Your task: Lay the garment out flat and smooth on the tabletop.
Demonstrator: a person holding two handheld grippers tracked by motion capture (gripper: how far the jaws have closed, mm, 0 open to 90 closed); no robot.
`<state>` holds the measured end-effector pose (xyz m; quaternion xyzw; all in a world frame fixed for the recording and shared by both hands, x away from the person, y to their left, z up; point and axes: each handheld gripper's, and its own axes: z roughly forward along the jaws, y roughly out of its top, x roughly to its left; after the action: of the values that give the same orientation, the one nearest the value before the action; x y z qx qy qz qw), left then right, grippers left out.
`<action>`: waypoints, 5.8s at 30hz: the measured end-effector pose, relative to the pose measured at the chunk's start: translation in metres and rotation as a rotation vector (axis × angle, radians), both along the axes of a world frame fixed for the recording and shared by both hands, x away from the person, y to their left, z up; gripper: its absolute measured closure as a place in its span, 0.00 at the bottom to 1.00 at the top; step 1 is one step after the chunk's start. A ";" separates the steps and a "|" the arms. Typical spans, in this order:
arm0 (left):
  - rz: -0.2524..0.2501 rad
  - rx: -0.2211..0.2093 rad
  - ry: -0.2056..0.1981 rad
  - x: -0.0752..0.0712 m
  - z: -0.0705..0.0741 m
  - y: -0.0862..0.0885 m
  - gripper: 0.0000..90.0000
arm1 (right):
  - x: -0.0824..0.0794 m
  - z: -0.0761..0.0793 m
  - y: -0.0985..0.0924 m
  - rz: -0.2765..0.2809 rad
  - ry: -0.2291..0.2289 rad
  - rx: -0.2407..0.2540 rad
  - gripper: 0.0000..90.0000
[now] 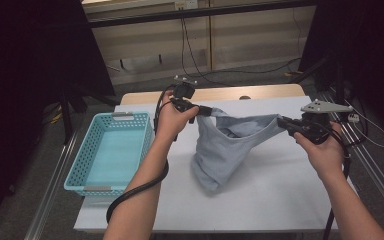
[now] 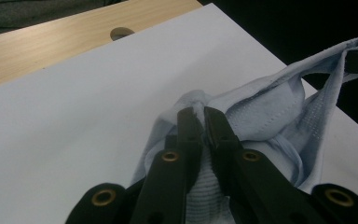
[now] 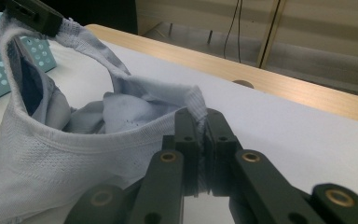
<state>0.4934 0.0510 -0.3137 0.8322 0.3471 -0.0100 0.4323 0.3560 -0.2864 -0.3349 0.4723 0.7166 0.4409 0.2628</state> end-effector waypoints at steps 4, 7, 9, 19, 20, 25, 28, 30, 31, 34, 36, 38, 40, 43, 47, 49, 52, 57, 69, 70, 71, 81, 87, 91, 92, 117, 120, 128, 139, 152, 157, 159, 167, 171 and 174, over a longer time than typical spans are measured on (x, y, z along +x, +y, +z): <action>0.010 -0.012 -0.002 0.000 0.002 0.006 0.96 | 0.002 0.004 0.002 0.003 -0.012 -0.013 0.96; 0.023 -0.028 -0.008 0.001 0.006 0.010 0.96 | 0.005 0.010 0.003 -0.007 -0.038 -0.029 0.96; 0.026 -0.034 -0.013 0.000 0.010 0.012 0.96 | 0.008 0.015 0.004 -0.019 -0.052 -0.035 0.96; 0.051 -0.039 -0.024 0.001 0.010 0.022 0.96 | 0.022 0.027 0.012 -0.019 -0.070 -0.050 0.96; 0.049 -0.037 -0.021 0.002 0.009 0.023 0.96 | 0.022 0.026 0.013 -0.016 -0.070 -0.051 0.96; 0.052 -0.040 -0.015 0.004 0.007 0.025 0.96 | 0.023 0.022 0.012 -0.013 -0.058 -0.041 0.96; 0.051 -0.037 -0.015 0.004 0.008 0.024 0.96 | 0.025 0.022 0.013 -0.009 -0.059 -0.045 0.96; 0.053 -0.036 -0.017 0.005 0.009 0.024 0.96 | 0.025 0.021 0.014 -0.012 -0.055 -0.049 0.96; 0.055 -0.035 -0.019 0.005 0.010 0.024 0.96 | 0.026 0.021 0.014 -0.010 -0.055 -0.050 0.96; 0.059 -0.044 -0.035 0.007 0.013 0.025 0.96 | 0.029 0.021 0.015 -0.014 -0.057 -0.053 0.96; 0.060 -0.038 -0.040 0.009 0.016 0.026 0.96 | 0.034 0.022 0.015 -0.025 -0.065 -0.062 0.96; 0.066 -0.035 -0.049 0.013 0.019 0.027 0.96 | 0.040 0.024 0.017 -0.033 -0.075 -0.064 0.96; 0.073 -0.034 -0.062 0.017 0.023 0.028 0.96 | 0.048 0.027 0.021 -0.039 -0.080 -0.088 0.96; 0.097 -0.042 -0.079 0.029 0.025 0.033 0.97 | 0.068 0.029 0.025 -0.058 -0.075 -0.129 0.96; 0.130 -0.016 -0.082 0.042 0.018 0.037 0.96 | 0.097 0.027 0.034 -0.092 -0.071 -0.085 0.93; 0.162 -0.016 -0.088 0.043 0.012 0.040 0.95 | 0.104 0.023 0.043 -0.113 -0.097 -0.120 0.81; 0.227 0.017 -0.133 0.043 0.003 0.045 0.47 | 0.103 0.016 0.051 -0.155 -0.087 -0.110 0.51; 0.167 0.030 -0.124 0.023 -0.006 0.047 0.26 | 0.080 0.005 0.059 -0.097 -0.087 -0.113 0.35; 0.110 0.064 -0.103 -0.020 -0.037 0.049 0.19 | 0.029 -0.039 0.072 0.012 0.003 -0.075 0.26; 0.110 0.061 -0.101 -0.024 -0.040 0.048 0.19 | 0.026 -0.044 0.072 0.022 0.011 -0.072 0.26; 0.100 0.074 -0.107 -0.028 -0.043 0.049 0.19 | 0.023 -0.048 0.072 0.024 0.014 -0.068 0.25; 0.087 0.099 -0.144 -0.053 -0.066 0.048 0.18 | -0.001 -0.084 0.072 0.061 0.052 -0.045 0.21; 0.088 0.118 -0.156 -0.064 -0.078 0.048 0.17 | -0.012 -0.100 0.075 0.086 0.061 -0.045 0.17; 0.125 0.112 -0.176 -0.070 -0.085 0.052 0.17 | -0.014 -0.102 0.079 0.113 0.081 -0.040 0.15; 0.126 0.106 -0.174 -0.072 -0.086 0.052 0.17 | -0.015 -0.103 0.080 0.115 0.078 -0.041 0.15; 0.150 0.091 -0.150 -0.087 -0.098 0.066 0.17 | -0.035 -0.105 0.113 0.211 0.050 -0.095 0.14; 0.148 0.086 -0.148 -0.089 -0.099 0.065 0.17 | -0.035 -0.106 0.118 0.214 0.060 -0.079 0.14; 0.139 0.092 -0.149 -0.090 -0.099 0.064 0.17 | -0.032 -0.113 0.128 0.204 0.054 -0.114 0.16; 0.128 0.099 -0.149 -0.088 -0.102 0.064 0.17 | -0.023 -0.113 0.125 0.181 0.067 -0.132 0.52; 0.110 0.117 -0.137 -0.091 -0.103 0.065 0.17 | -0.018 -0.102 0.103 0.182 0.059 -0.025 0.95; 0.117 0.134 -0.135 -0.091 -0.105 0.066 0.17 | -0.017 -0.096 0.097 0.164 0.039 0.010 0.96; 0.121 0.142 -0.135 -0.092 -0.107 0.065 0.18 | -0.017 -0.094 0.095 0.156 0.032 0.027 0.97; 0.067 0.182 -0.105 -0.091 -0.121 0.059 0.29 | -0.018 -0.087 0.090 0.150 0.026 0.059 0.97; 0.055 0.187 -0.108 -0.090 -0.128 0.054 0.39 | -0.018 -0.087 0.089 0.151 0.028 0.062 0.97; 0.059 0.226 -0.142 -0.089 -0.132 0.052 0.50 | -0.018 -0.088 0.088 0.152 0.029 0.059 0.97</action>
<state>0.4046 0.1029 -0.4454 0.8636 0.3389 0.1007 0.3594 0.3375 -0.1981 -0.4234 0.4302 0.7409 0.4736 0.2042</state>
